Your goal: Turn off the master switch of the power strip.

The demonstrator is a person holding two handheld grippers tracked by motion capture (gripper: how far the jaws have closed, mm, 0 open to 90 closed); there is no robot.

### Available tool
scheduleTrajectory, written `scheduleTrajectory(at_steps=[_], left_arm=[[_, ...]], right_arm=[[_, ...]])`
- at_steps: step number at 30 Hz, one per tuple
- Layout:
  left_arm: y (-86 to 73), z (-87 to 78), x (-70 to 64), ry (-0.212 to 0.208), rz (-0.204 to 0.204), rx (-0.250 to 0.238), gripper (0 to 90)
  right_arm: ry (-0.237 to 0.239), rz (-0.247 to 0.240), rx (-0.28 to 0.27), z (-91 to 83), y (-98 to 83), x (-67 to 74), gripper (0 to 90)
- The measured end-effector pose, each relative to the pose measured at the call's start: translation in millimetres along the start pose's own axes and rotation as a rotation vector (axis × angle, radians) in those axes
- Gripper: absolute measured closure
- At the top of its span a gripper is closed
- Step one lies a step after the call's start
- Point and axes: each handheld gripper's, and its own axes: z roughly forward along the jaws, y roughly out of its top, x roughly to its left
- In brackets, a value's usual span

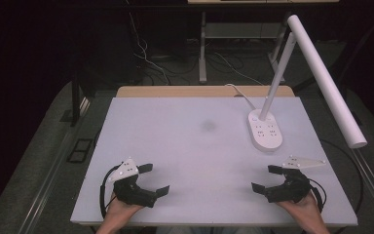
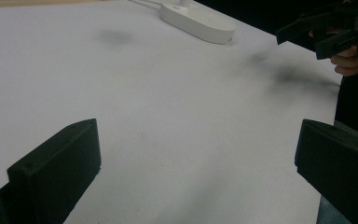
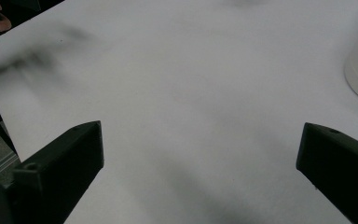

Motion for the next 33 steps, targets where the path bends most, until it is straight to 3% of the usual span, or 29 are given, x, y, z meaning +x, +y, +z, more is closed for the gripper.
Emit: scheduleTrajectory(at_steps=[33], left_arm=[[-1.8,-1.8,1.1,-0.002,-0.014,0.001,0.0]], right_arm=[[0.008,0.011,0.021,-4.6,3.7,-0.1,0.2]])
